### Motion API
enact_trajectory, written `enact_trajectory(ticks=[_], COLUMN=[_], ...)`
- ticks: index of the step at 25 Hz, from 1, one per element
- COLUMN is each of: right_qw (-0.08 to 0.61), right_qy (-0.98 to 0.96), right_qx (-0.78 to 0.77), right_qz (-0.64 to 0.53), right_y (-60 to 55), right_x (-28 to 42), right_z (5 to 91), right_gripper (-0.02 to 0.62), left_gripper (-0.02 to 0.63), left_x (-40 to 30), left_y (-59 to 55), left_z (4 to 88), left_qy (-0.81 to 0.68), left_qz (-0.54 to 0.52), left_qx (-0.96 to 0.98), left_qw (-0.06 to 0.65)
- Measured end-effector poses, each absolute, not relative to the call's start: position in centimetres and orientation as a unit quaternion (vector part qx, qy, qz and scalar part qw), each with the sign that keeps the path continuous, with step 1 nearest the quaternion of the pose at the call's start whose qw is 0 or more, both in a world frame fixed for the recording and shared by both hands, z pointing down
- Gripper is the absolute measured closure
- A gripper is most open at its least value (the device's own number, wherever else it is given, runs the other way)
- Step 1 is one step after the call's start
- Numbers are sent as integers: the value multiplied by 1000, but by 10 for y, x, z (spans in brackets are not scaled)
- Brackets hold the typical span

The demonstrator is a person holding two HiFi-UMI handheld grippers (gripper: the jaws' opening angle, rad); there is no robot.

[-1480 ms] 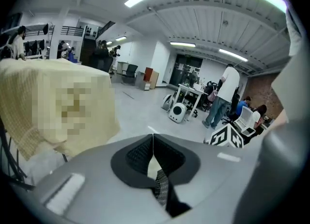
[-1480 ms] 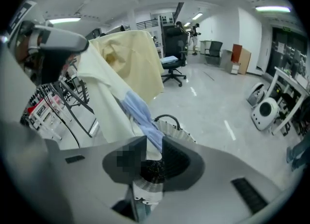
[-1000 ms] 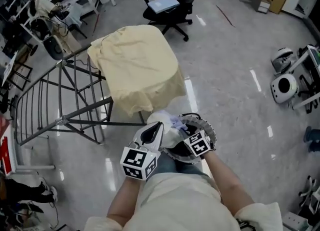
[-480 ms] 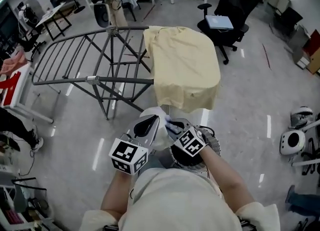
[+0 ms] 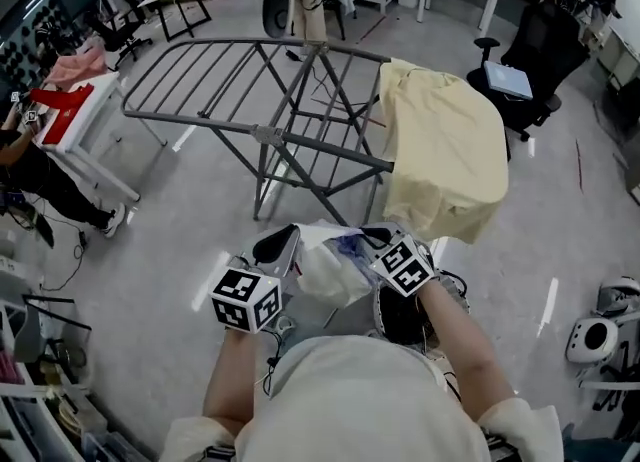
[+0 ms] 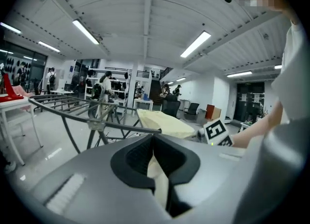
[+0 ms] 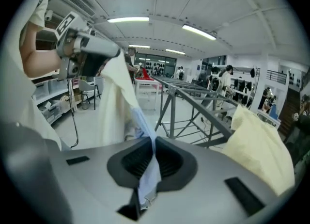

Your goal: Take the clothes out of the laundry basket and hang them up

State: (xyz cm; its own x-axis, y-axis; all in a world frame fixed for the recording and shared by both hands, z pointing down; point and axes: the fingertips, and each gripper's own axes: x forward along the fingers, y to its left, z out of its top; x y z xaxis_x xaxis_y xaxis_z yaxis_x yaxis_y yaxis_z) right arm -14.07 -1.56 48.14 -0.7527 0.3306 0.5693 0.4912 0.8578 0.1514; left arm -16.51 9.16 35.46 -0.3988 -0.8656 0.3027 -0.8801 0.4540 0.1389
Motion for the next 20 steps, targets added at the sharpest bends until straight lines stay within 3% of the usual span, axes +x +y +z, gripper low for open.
enact_trajectory(ticks=[8,20], right_qw=[201,116], right_qy=[-943,-946], right_qx=[-196,-209], right_qz=[-179,-219], right_y=[47,171], right_x=[-238,-343], right_z=[391,300], right_gripper=[577,578], left_gripper=[590,588], left_x=[-218,-297], left_y=[193,276], left_z=[397,396], left_qy=[-832,-836], left_qz=[33,8], left_qx=[506,517], left_qw=[225,181])
